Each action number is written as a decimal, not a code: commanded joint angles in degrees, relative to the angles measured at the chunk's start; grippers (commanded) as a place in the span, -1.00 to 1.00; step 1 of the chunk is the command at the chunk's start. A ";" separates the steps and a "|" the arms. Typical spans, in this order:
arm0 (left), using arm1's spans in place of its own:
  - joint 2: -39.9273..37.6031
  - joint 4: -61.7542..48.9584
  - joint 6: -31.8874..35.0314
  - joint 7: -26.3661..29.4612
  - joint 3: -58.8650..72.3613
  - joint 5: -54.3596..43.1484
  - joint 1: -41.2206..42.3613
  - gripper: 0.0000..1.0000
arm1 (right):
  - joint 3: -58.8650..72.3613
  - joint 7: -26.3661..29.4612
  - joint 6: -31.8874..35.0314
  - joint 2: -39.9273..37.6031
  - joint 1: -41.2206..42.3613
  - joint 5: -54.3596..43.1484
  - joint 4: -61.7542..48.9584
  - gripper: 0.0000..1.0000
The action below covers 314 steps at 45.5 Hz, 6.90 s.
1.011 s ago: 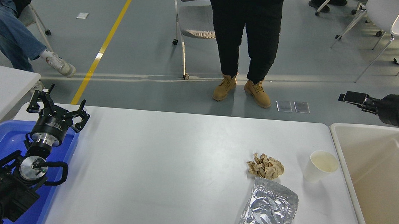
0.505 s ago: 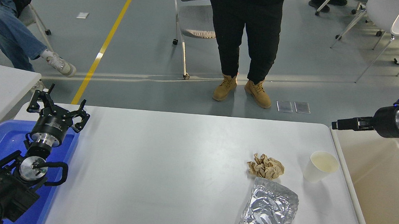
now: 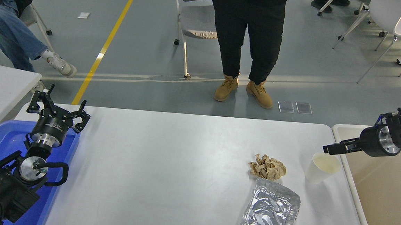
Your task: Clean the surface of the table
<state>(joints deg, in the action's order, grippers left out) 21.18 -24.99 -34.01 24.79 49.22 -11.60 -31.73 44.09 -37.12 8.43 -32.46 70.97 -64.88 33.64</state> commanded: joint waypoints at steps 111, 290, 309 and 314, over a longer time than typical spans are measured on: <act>0.00 -0.06 0.00 0.00 0.00 0.00 0.00 1.00 | 0.03 -3.48 -4.83 6.97 -4.61 25.84 -12.90 -1.00; 0.00 0.03 0.00 0.00 0.00 0.00 0.00 1.00 | -18.34 40.90 -10.98 14.79 -30.80 41.41 -37.42 0.69; 0.00 -0.06 0.00 0.00 0.00 0.00 0.00 1.00 | -22.99 40.90 -10.98 11.72 -23.69 41.58 -37.16 0.70; 0.00 0.03 0.00 0.00 0.00 0.00 0.00 1.00 | -29.40 40.90 -10.72 10.05 -20.53 43.08 -37.07 0.82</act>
<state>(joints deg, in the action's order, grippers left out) 21.18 -24.99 -34.01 24.78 49.22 -11.60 -31.73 22.23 3.79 -2.34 -19.80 45.13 -23.23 -3.60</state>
